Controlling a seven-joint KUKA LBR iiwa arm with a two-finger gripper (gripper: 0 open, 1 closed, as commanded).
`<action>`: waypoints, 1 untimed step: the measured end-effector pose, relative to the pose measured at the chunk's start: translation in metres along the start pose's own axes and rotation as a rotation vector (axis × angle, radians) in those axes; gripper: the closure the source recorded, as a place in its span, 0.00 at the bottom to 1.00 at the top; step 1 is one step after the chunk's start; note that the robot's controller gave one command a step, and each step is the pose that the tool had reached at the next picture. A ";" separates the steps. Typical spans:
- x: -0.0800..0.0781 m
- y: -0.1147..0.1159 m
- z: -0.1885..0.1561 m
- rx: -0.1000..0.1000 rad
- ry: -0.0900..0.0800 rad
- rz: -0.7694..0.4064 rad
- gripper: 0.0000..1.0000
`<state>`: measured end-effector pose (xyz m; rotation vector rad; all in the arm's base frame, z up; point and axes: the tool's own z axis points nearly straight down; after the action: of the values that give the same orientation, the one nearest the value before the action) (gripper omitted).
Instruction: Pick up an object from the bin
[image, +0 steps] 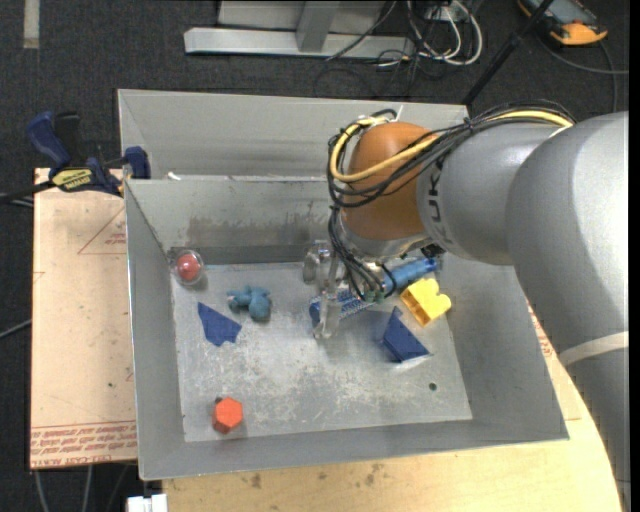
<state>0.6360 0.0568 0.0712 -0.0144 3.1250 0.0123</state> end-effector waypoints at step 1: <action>0.000 0.000 0.000 -0.002 -0.001 0.002 0.00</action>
Offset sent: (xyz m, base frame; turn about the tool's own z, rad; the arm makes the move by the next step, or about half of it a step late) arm 0.0000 0.0000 0.0000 0.0000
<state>0.6365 0.0570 0.0715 -0.0112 3.1240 0.0149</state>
